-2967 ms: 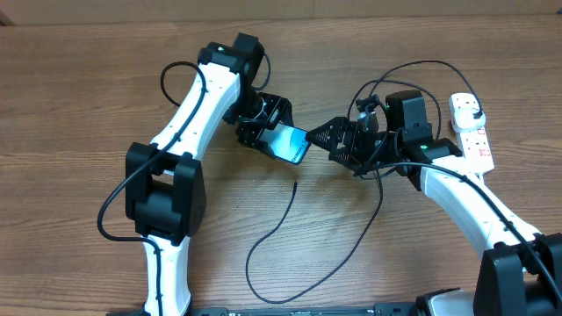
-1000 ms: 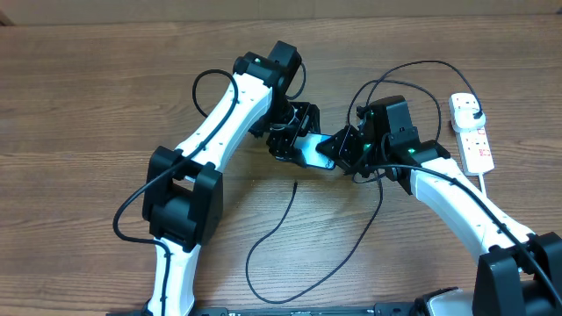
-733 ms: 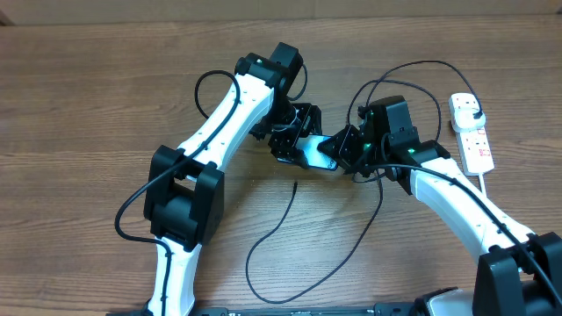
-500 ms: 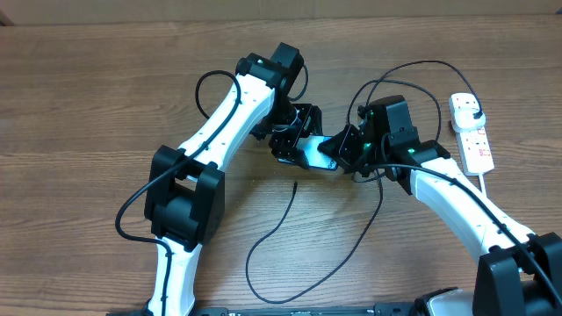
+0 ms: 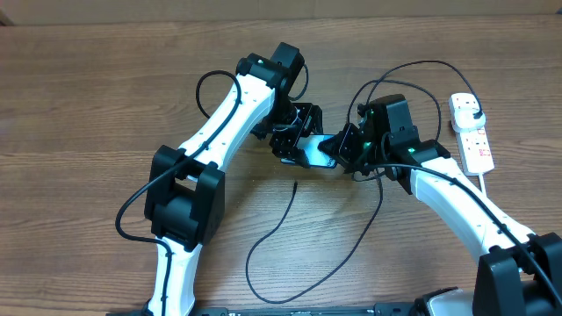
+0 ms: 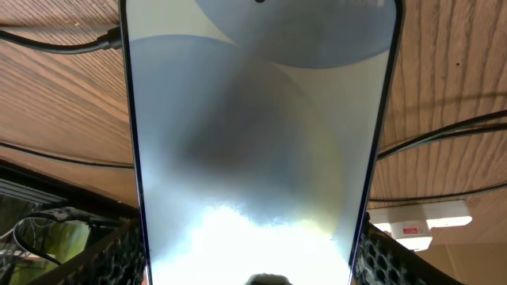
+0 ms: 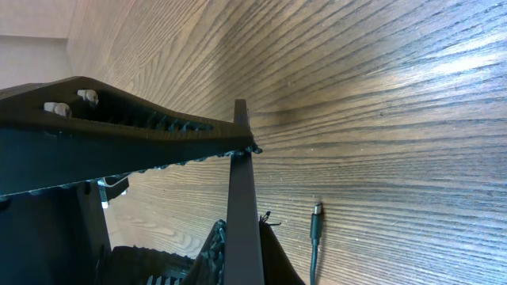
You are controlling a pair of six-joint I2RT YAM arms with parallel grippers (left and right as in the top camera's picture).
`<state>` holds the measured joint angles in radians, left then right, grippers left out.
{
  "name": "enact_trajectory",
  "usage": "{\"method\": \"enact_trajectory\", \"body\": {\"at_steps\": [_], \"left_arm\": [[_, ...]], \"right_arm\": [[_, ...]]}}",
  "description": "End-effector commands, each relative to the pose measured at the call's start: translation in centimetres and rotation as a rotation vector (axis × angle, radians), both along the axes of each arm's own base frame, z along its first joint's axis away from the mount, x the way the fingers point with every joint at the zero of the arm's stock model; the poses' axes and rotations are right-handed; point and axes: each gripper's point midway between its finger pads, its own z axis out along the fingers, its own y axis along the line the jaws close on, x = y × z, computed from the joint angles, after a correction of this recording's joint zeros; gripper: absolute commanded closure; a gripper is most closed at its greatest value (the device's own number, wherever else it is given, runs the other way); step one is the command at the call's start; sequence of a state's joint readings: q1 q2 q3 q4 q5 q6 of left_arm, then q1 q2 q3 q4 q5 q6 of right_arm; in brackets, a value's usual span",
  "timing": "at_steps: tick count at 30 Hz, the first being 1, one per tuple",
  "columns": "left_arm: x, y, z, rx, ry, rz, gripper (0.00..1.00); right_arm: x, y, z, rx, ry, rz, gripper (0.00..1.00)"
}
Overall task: Plug charger to phone and switch on socket
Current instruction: 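Close the right gripper on the phone's edge, then open the left gripper and pull it back from the phone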
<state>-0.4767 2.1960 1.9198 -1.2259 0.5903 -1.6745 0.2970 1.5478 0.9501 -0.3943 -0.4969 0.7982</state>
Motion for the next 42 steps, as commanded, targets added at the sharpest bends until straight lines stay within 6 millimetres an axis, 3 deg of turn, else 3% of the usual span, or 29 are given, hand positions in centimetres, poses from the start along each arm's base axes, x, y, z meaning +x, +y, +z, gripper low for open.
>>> {"method": "enact_trajectory", "body": {"at_steps": [1, 5, 6, 7, 8, 9, 11, 21, 30, 36, 42], "left_arm": [[0.0, -1.3, 1.5, -0.062, 0.004, 0.002, 0.96], [0.0, -1.3, 1.5, -0.061, 0.001, -0.001, 0.95], [0.0, -1.3, 1.5, -0.062, -0.003, -0.006, 0.88], [0.0, -1.3, 1.5, -0.062, -0.003, -0.007, 0.73], [0.0, -1.3, 1.5, -0.062, -0.004, -0.007, 0.49], [0.0, -1.3, 1.4, -0.061, -0.004, -0.007, 0.31], [0.1, -1.1, 1.3, -0.051, -0.009, -0.006, 0.00], [0.9, -0.4, 1.2, -0.059, -0.088, -0.080, 0.00], [3.4, 2.7, 1.7, -0.154, -0.251, -0.238, 0.01], [4.9, 4.9, 2.5, -0.252, -0.373, -0.335, 0.01], [5.1, 6.7, 3.0, -0.267, -0.361, -0.306, 0.01]], "right_arm": [[0.5, -0.3, 0.1, -0.022, -0.005, -0.029, 0.96], [0.5, -0.3, 0.1, -0.022, -0.006, -0.029, 0.96], [0.5, -0.3, 0.1, -0.022, -0.005, -0.029, 0.96], [0.5, -0.3, 0.1, -0.022, -0.005, -0.029, 0.96], [0.5, -0.3, 0.1, -0.022, -0.005, -0.029, 0.96], [0.6, -0.3, 0.1, -0.022, -0.005, -0.029, 0.96], [0.6, -0.4, 0.1, -0.022, -0.005, -0.031, 0.96], [1.0, -1.5, 0.0, -0.025, 0.004, -0.061, 0.96], [1.1, -4.2, -0.3, 0.002, 0.068, -0.122, 0.96], [1.2, -4.2, 0.9, 0.109, 0.077, -0.102, 0.96], [1.4, -3.4, 2.2, 0.246, 0.167, -0.174, 0.96]]}}
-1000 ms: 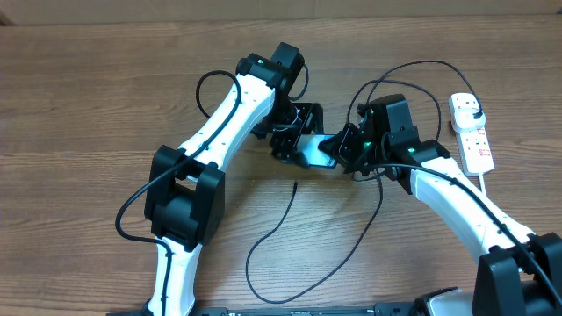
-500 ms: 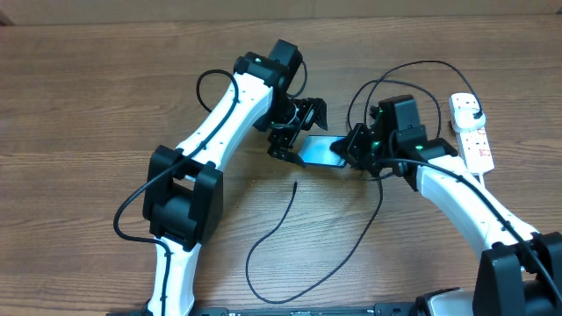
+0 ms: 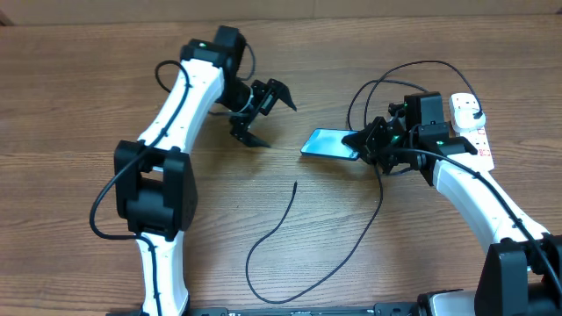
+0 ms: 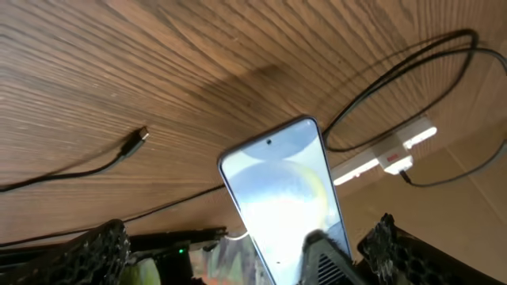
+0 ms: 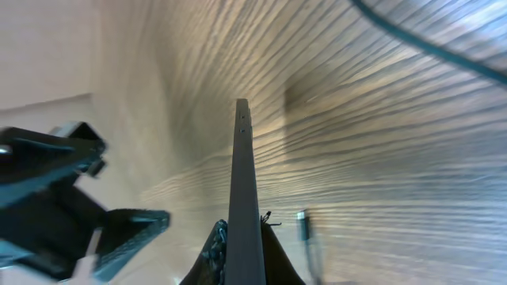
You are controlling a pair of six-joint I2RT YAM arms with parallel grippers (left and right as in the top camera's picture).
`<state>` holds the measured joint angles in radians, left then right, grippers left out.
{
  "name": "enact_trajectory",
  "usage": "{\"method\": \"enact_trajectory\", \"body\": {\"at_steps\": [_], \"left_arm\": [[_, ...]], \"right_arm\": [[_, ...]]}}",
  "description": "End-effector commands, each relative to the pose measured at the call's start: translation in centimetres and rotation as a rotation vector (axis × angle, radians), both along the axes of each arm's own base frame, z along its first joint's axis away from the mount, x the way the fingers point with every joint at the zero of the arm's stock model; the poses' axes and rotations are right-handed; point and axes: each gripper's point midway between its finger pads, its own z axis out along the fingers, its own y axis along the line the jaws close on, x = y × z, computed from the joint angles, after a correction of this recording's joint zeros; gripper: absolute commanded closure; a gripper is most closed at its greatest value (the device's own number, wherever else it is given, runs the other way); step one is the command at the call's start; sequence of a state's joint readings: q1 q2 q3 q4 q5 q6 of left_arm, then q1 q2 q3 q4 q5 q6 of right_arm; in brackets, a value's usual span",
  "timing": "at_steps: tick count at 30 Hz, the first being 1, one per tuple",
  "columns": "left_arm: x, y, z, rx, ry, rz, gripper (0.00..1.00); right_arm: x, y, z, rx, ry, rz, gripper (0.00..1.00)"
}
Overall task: Plug charger to phone and switch on socket
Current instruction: 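Open the left gripper and pull it back from the phone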
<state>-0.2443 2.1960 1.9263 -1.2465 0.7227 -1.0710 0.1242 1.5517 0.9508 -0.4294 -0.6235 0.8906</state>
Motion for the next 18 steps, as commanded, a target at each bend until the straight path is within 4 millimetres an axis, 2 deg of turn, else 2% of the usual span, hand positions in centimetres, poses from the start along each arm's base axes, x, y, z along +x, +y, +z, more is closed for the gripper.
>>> {"method": "enact_trajectory", "body": {"at_steps": [1, 6, 10, 14, 18], "left_arm": [[0.3, -0.4, 1.7, -0.051, -0.072, -0.050, 0.01], [1.4, -0.2, 3.9, -0.038, -0.166, -0.021, 0.00], [2.2, 1.0, 6.7, 0.031, -0.268, 0.042, 0.00], [2.3, 2.2, 9.8, 0.083, -0.342, 0.116, 0.00], [2.2, 3.0, 11.8, 0.106, -0.374, 0.187, 0.00]], "right_arm": [[0.2, 1.3, 2.1, 0.152, 0.055, -0.027, 0.96], [0.9, 2.4, 4.1, 0.286, 0.091, -0.064, 0.96], [1.5, 2.9, 5.4, 0.374, 0.133, -0.107, 0.96], [2.2, 2.9, 6.3, 0.434, 0.176, -0.169, 0.96], [2.5, 3.1, 6.9, 0.517, 0.288, -0.252, 0.96]]}}
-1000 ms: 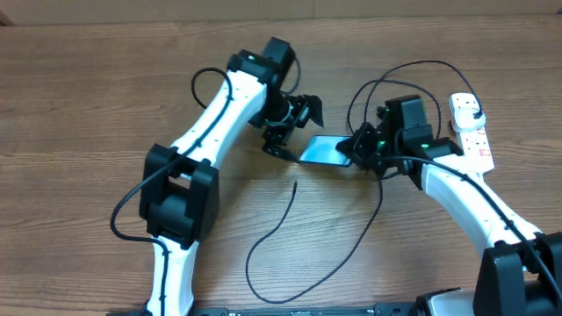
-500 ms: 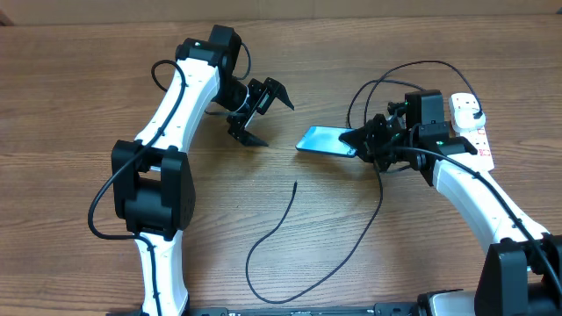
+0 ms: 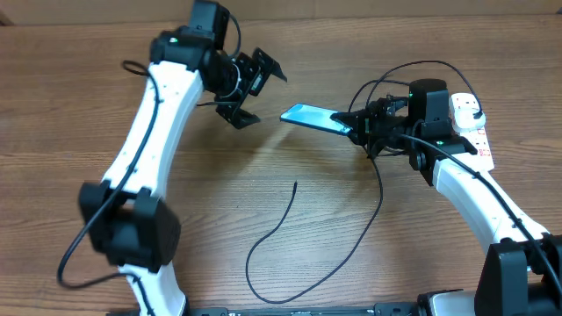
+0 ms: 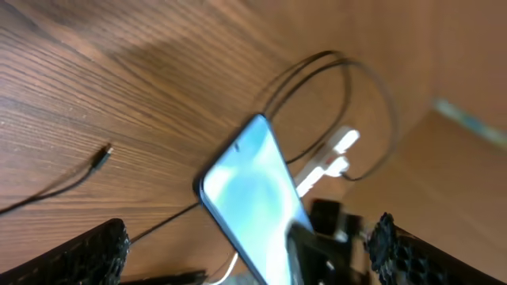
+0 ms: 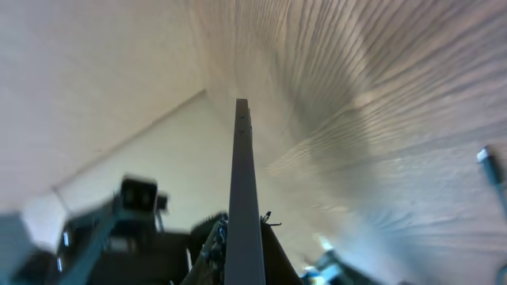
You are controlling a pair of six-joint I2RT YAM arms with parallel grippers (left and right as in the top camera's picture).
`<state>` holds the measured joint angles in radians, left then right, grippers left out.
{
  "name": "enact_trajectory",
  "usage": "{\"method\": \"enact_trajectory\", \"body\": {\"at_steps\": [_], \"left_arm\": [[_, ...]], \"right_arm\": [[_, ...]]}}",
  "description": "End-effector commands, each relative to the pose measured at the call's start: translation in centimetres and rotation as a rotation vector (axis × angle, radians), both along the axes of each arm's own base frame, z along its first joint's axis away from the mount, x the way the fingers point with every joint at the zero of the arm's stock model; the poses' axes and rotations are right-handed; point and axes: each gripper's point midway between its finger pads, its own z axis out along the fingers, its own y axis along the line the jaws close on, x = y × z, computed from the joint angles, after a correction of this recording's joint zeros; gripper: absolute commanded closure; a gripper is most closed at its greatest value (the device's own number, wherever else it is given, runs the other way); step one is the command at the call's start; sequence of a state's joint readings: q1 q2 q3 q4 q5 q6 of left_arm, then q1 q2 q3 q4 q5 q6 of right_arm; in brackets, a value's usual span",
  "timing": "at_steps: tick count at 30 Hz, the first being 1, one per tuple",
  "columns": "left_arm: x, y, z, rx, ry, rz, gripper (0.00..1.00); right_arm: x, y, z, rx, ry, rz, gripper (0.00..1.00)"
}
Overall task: Plug charger to phone and switch on socket
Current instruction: 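Open the left gripper and pull it back from the phone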
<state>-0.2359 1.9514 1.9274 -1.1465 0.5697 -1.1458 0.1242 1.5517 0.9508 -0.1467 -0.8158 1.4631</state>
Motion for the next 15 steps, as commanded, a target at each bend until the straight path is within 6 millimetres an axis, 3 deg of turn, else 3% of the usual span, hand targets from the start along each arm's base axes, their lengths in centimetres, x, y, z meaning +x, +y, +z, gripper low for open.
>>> {"method": "enact_trajectory", "body": {"at_steps": [1, 10, 15], "left_arm": [[0.6, 0.9, 2.7, 0.029, -0.063, 0.099, 0.00], [1.0, 0.3, 3.2, 0.001, -0.058, 0.142, 0.00], [1.5, -0.5, 3.5, -0.003, -0.077, 0.164, 0.01]], "right_arm": [[0.1, 0.4, 1.6, 0.146, 0.157, -0.060, 0.96], [1.0, 1.3, 5.2, 0.310, 0.185, -0.070, 0.96], [0.9, 2.3, 6.0, 0.369, 0.248, -0.079, 0.96]]}}
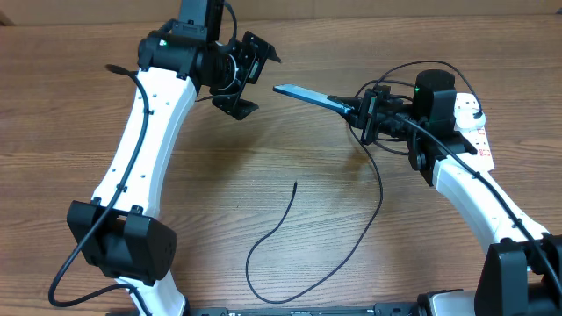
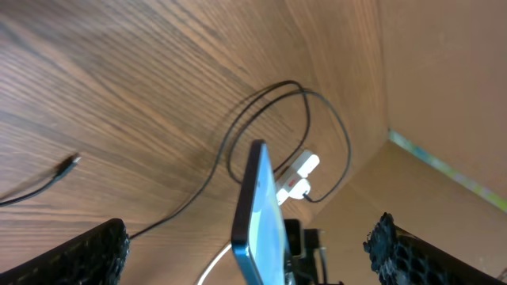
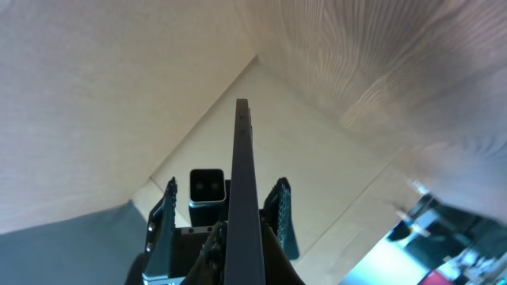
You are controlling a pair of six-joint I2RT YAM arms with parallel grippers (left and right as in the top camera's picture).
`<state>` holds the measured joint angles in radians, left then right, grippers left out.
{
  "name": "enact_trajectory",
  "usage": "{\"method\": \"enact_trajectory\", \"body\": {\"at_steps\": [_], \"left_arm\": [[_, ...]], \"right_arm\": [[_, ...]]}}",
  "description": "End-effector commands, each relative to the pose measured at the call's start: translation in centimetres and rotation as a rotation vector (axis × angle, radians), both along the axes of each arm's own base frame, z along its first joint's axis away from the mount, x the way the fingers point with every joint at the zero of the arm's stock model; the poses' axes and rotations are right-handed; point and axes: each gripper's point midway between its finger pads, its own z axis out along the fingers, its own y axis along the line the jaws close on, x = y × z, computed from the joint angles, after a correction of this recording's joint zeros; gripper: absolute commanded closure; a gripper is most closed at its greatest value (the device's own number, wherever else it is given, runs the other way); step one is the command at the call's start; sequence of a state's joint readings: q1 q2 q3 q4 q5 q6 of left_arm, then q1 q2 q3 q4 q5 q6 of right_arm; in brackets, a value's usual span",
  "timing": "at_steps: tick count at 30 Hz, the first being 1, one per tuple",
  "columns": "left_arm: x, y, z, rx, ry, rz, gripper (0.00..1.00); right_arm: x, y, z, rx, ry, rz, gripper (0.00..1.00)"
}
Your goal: Plug charger to phone and switch on socket
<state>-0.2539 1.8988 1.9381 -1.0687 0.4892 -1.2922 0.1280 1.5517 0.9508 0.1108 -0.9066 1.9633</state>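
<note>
The phone (image 1: 307, 95) is off the table, tilted, with my right gripper (image 1: 361, 112) shut on its right end. In the right wrist view it shows edge-on as a dark strip (image 3: 245, 190). My left gripper (image 1: 262, 81) hangs open just left of the phone's free end, holding nothing; in its own view the phone (image 2: 257, 210) stands edge-on ahead of it. The black charger cable's loose plug (image 1: 295, 184) lies on the table, small in the left wrist view (image 2: 74, 161). The white socket strip (image 1: 472, 136) lies at the far right with a charger (image 1: 466, 104) in it.
The black cable (image 1: 351, 250) loops over the wooden table (image 1: 79, 114) in front of the arms and coils behind the right wrist near the strip (image 2: 299, 168). The table's far edge runs just beyond the left gripper.
The right gripper has lifted and turned the phone, so its free end sits higher and farther back. The left gripper, still open, has shifted slightly toward the far edge.
First both grippers met at the phone in the middle of the table, the phone filling the left wrist view. Then the left gripper stood open and apart to the left, the phone in the right gripper alone. Since then the phone has been raised and tilted.
</note>
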Motion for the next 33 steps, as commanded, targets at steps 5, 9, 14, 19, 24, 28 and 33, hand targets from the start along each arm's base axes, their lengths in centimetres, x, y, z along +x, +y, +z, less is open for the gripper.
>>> {"method": "enact_trajectory", "body": {"at_steps": [5, 9, 14, 19, 24, 28, 33], "left_arm": [[0.4, -1.5, 0.7, 0.018, -0.037, 0.036, 0.00], [0.2, -1.8, 0.5, 0.039, -0.025, 0.067, 0.00], [0.5, -2.0, 0.4, 0.066, -0.048, 0.083, 0.00], [0.4, -2.4, 0.2, 0.112, -0.064, 0.092, 0.01], [0.2, -3.0, 0.2, 0.104, -0.049, 0.120, 0.00], [0.2, -3.5, 0.3, 0.092, -0.053, 0.126, 0.00], [0.4, -3.5, 0.5, 0.088, -0.061, 0.126, 0.00]], "right_arm": [[-0.2, 2.0, 2.5, 0.110, 0.053, 0.017, 0.96], [0.2, 2.1, 3.1, 0.111, 0.011, 0.005, 0.96], [0.3, 2.0, 3.1, 0.108, 0.008, -0.004, 0.96], [0.4, 2.0, 3.1, 0.107, 0.008, -0.008, 0.96], [0.6, 1.8, 3.1, 0.103, 0.005, -0.025, 0.96], [0.8, 1.7, 3.0, 0.101, 0.004, -0.033, 0.96], [1.0, 1.7, 3.5, 0.103, -0.022, -0.043, 0.96]]}}
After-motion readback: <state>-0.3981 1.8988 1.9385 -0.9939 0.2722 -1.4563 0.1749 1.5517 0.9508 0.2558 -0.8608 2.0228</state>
